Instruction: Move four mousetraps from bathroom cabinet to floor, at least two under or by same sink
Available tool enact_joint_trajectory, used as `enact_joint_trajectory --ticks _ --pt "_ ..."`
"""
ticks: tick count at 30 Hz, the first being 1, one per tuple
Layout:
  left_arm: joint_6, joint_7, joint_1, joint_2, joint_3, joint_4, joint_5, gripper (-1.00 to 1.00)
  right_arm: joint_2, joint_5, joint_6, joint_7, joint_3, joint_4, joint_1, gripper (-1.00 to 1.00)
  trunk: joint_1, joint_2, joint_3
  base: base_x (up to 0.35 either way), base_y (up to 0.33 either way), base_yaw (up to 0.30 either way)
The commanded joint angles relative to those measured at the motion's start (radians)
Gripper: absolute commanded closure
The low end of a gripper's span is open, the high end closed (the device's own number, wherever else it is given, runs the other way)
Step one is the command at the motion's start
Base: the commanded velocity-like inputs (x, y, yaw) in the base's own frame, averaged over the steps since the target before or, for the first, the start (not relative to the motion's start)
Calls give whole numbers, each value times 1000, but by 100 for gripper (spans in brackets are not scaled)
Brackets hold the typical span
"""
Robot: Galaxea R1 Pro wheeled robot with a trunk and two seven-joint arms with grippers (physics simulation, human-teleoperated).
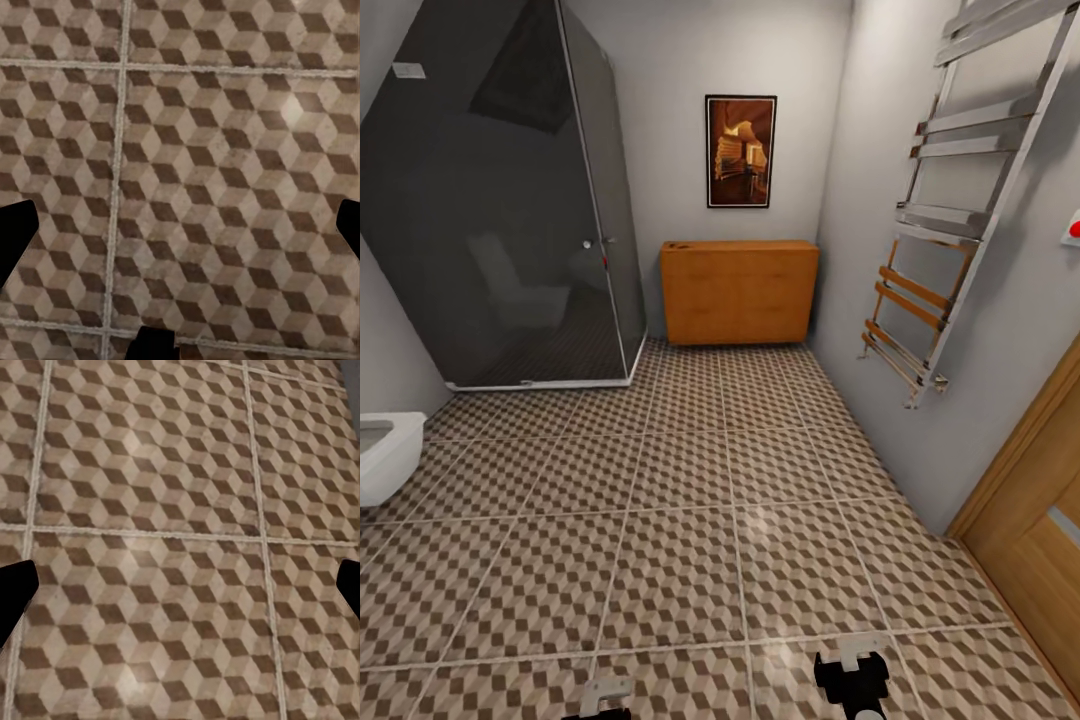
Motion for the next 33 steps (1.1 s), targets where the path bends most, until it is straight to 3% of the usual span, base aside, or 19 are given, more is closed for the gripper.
enact_joint_trajectory --ticks 1,33 --pt "-2 5 0 0 -9 -1 7 -100 0 -9 -4 -3 9 1 -1 -100 1 0 -1 337 0 0" --pt "-2 5 0 -1 -9 -2 6 -100 -2 -10 -3 -1 10 2 -1 -100 1 0 -1 338 0 0"
